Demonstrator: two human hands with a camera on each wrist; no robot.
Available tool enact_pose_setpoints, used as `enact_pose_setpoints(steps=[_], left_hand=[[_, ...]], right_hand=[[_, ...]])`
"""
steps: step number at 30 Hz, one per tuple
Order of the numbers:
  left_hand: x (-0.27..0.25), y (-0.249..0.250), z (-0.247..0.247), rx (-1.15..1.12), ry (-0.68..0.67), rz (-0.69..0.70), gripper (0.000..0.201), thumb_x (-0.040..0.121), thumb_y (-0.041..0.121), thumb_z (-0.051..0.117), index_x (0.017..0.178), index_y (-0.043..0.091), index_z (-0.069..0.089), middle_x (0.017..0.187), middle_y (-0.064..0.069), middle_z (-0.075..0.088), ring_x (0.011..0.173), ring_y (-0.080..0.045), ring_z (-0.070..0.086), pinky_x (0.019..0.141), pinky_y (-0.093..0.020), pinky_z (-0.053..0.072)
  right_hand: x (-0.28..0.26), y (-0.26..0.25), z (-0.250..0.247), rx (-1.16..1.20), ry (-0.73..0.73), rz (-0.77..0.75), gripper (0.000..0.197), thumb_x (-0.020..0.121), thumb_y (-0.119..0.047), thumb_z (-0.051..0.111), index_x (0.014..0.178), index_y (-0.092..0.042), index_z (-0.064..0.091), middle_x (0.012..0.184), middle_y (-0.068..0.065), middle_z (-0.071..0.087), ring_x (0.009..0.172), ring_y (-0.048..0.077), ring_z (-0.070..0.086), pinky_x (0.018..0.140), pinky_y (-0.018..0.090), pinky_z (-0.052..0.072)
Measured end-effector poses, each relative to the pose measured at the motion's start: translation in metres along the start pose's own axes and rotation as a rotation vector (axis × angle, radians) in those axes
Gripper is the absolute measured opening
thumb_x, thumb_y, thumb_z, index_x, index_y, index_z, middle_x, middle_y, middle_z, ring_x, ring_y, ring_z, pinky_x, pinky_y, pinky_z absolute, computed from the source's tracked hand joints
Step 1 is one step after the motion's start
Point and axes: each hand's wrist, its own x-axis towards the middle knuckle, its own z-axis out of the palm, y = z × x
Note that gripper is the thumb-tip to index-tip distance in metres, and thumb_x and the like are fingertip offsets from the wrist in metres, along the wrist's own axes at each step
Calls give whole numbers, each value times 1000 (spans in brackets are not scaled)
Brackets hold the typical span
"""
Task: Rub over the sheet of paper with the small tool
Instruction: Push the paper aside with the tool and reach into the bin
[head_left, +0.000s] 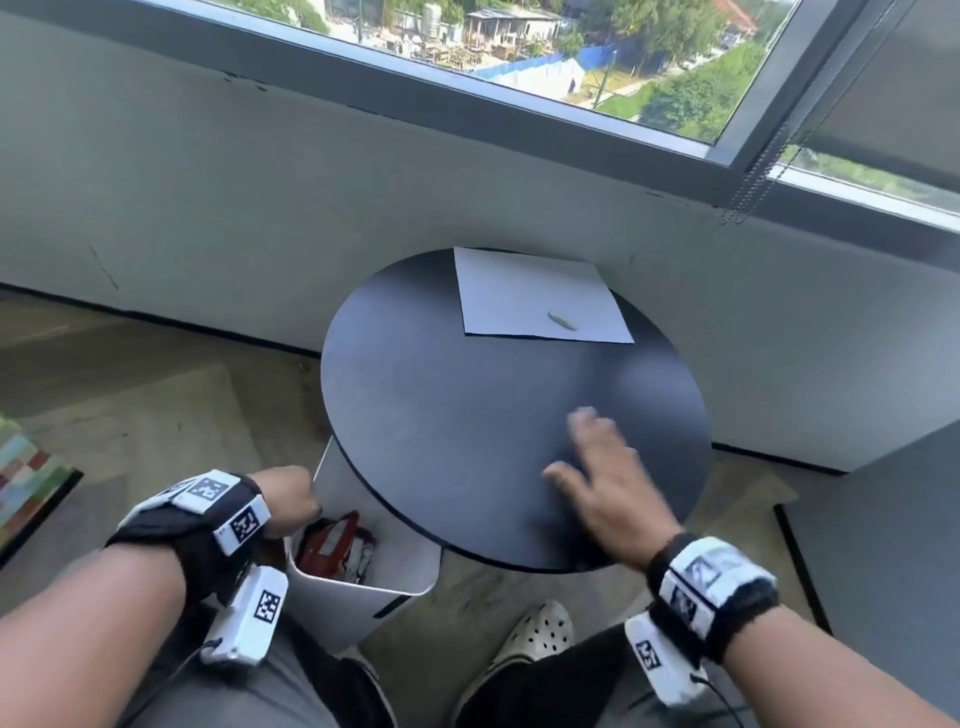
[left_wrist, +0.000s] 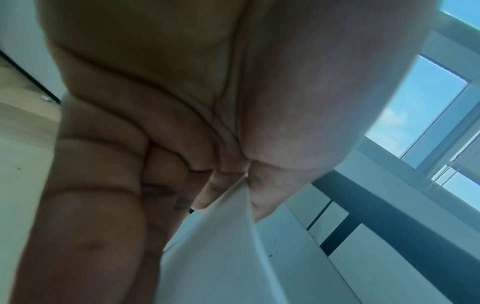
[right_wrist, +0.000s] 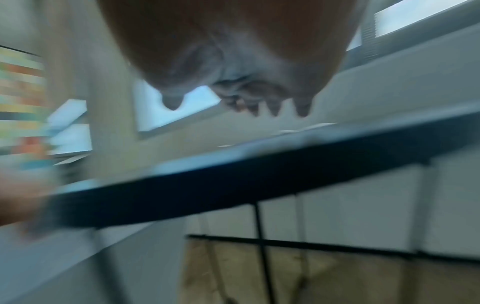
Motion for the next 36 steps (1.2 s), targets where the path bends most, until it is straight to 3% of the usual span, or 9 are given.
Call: enact_pose_setpoints(steps=[3, 8, 11, 14, 17, 24, 28, 31, 36], left_hand=[[-7, -1, 6, -60, 4, 41, 30, 94, 21, 47, 110, 5, 66, 113, -14, 68, 102, -28, 64, 66, -23, 41], [-18, -1, 5, -149, -1, 75, 28, 95, 16, 46, 110, 5, 67, 115, -14, 68, 103, -28, 63, 70, -21, 41], [-27, -2, 3, -211, 16, 112, 26, 97, 20, 47, 109, 9, 67, 115, -11, 68, 98, -23, 62, 69, -19, 44], [-33, -1, 4, -275, 37, 136, 29, 99, 28, 46, 115, 13, 67, 116, -5, 68, 102, -19, 62, 80, -21, 44], [-36, 4, 3, -288, 40, 137, 27, 100, 24, 45, 116, 14, 65, 115, -5, 65, 96, -16, 57, 74, -19, 37], [-39, 4, 6, -324, 38, 161, 26, 101, 26, 43, 120, 19, 60, 123, -3, 63, 101, -14, 56, 80, -20, 40], [-43, 4, 6, -349, 37, 178, 26, 101, 26, 44, 121, 20, 60, 127, -4, 63, 101, -13, 55, 83, -20, 40], [-44, 2, 5, -367, 55, 182, 29, 101, 27, 45, 123, 18, 61, 126, -3, 63, 103, -14, 56, 85, -21, 41], [-46, -2, 3, -389, 76, 168, 20, 97, 16, 48, 110, 19, 62, 114, -1, 65, 98, -16, 59, 80, -22, 43]], right_hand=[[6, 34, 1, -186, -46, 514, 88, 86, -76, 13, 152, -17, 18, 163, 6, 9, 148, 27, 5, 116, 56, 13], [-16, -66, 43, -172, -206, 53, 84, 90, -74, 12, 156, -23, -4, 161, -4, -21, 146, 19, -23, 117, 52, -12], [-16, -89, 30, 32, -275, -208, 92, 83, -80, 14, 156, -25, 1, 163, -9, -6, 147, 6, -14, 121, 41, -7], [14, -33, 9, -35, 11, 173, 93, 83, -79, 20, 155, -21, 12, 164, -1, 6, 150, 16, 0, 120, 49, 6], [11, -9, 12, -149, -68, 507, 82, 92, -70, 19, 155, -19, 12, 164, 3, -1, 149, 26, -3, 117, 59, 6], [-39, -121, 54, 7, -268, -186, 86, 87, -77, 6, 153, -27, -16, 156, -11, -30, 140, 4, -33, 118, 39, -15], [-19, -45, 29, 24, 63, 232, 103, 75, -84, -6, 156, -21, 2, 164, -4, -8, 149, 12, -12, 120, 47, -2], [-22, -9, 20, -146, -49, 534, 103, 74, -79, -3, 156, -17, 8, 164, 4, -5, 150, 23, -7, 118, 56, 2], [-34, -105, 69, -174, -186, 210, 85, 88, -74, 2, 151, -22, -18, 155, -1, -34, 141, 22, -35, 115, 52, -18]])
